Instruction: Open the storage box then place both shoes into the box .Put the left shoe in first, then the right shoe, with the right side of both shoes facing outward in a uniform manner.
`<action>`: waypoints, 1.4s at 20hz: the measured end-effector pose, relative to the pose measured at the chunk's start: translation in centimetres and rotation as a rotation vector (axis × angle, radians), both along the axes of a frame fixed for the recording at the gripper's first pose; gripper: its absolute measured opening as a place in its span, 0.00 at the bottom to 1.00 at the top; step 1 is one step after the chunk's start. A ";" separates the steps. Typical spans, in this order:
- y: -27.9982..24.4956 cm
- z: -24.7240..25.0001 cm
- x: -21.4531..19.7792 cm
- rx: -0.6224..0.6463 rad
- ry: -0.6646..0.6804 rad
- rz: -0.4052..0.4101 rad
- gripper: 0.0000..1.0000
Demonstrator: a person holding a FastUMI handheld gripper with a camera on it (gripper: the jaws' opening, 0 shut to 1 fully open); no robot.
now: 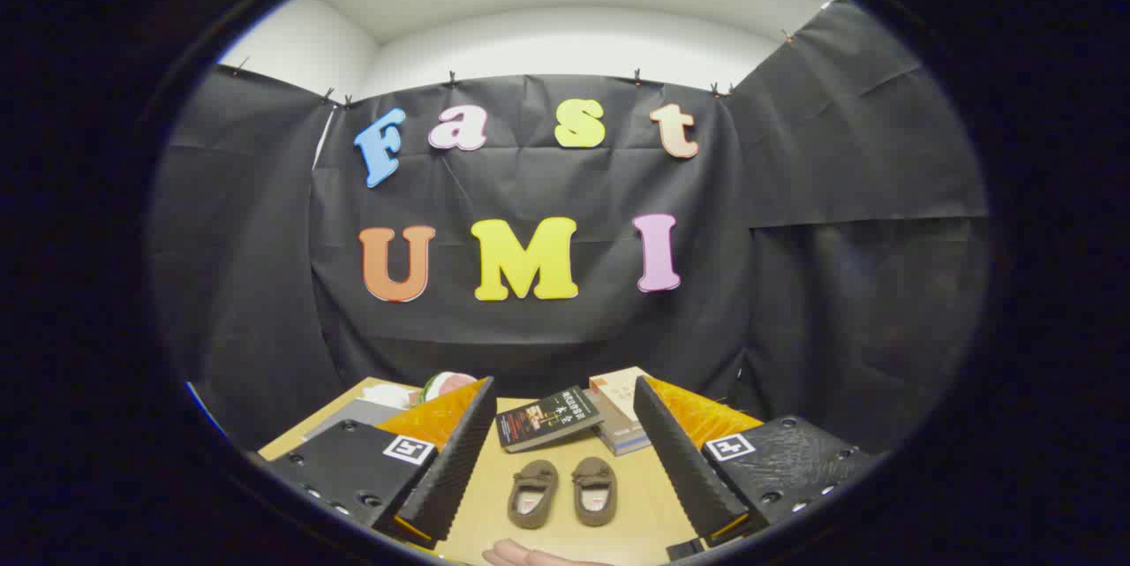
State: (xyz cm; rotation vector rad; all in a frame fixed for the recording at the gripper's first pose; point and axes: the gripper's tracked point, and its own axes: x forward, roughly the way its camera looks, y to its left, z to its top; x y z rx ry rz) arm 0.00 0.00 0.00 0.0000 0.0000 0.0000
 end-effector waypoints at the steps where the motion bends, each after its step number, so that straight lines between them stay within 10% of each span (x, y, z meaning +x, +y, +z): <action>1: -0.1 -0.3 0.1 -0.005 0.007 0.001 0.95; 15: 0.6 -1.8 3.5 -0.032 0.046 0.024 0.95; 28: 17.2 -15.2 14.4 0.151 0.424 0.320 0.96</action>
